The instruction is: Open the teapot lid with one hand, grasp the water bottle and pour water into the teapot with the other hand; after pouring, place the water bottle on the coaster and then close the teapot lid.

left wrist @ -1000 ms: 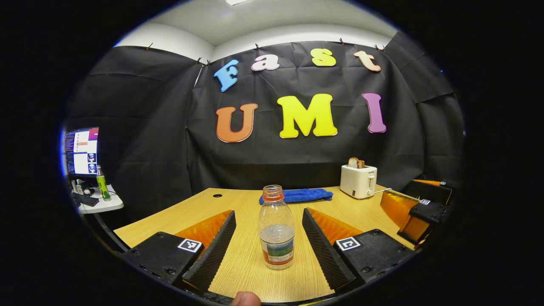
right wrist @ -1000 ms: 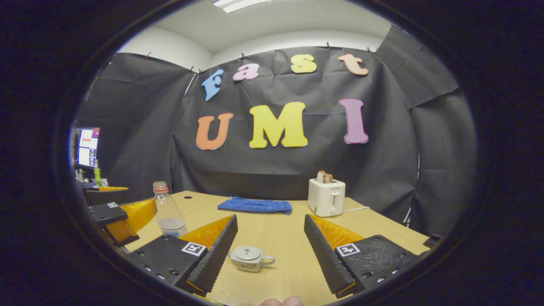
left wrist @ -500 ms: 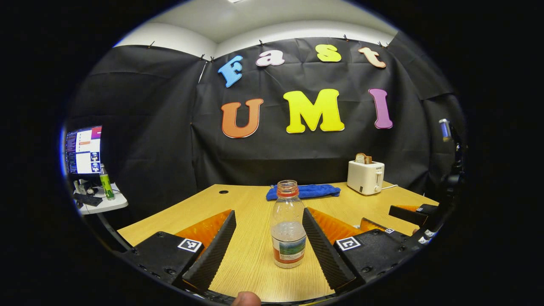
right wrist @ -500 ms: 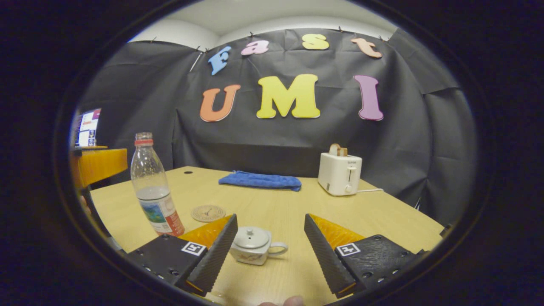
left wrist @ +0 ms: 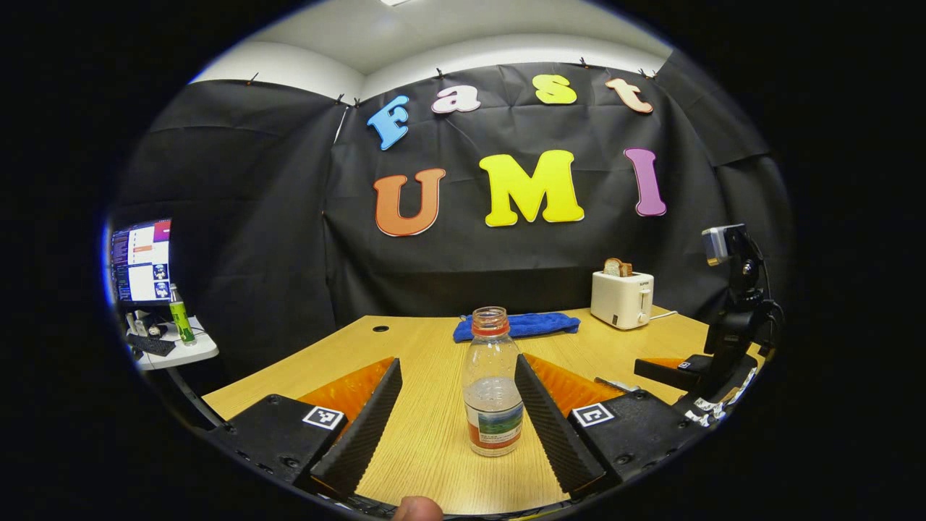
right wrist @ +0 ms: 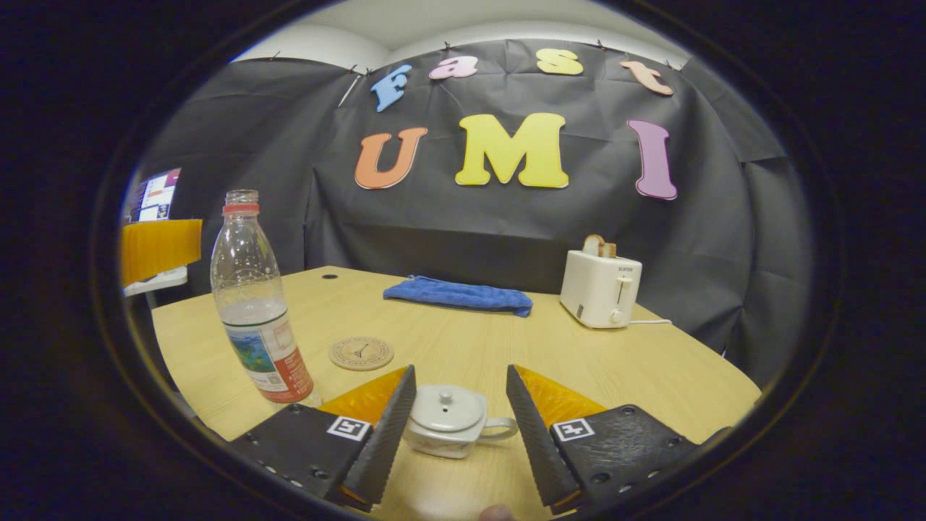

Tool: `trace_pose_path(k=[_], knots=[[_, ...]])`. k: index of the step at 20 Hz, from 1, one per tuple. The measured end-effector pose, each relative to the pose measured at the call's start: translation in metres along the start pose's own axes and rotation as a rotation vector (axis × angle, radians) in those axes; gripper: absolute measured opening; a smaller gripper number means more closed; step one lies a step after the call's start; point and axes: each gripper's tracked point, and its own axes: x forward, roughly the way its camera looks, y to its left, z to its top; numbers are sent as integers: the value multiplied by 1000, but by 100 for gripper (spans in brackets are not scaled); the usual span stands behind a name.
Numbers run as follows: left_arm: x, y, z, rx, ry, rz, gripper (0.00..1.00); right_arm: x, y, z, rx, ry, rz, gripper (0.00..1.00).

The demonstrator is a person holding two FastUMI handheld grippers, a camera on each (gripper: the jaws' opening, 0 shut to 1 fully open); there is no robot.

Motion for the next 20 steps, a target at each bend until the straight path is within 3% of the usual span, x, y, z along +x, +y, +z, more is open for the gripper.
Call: trace_pose_path(k=[1,4,5,7,9,10,11,17,20], knots=[[0,1,0,0,2,0,98,1,0,2,-3,0,-4,75],[2,3,-1,-4,3,2,98,8,1,-1,-7,15,-5,51],[2,4,-1,-3,5,4,98,10,2,-2,-6,23,1,38],[3,6,-3,-3,10,8,98,11,6,-4,-9,29,14,29],[4,6,-4,0,14,9,98,13,6,-3,-21,21,13,28],[5,6,-6,3,16,8,98,11,9,-5,-24,29,14,12],[5,6,-7,7,18,7,98,12,8,-7,-29,32,17,5],[6,4,-7,-3,19,-2,98,13,9,-5,-38,26,48,0],[2,-9,-15,-51,22,-46,99,12,7,1,-17,7,72,0]])
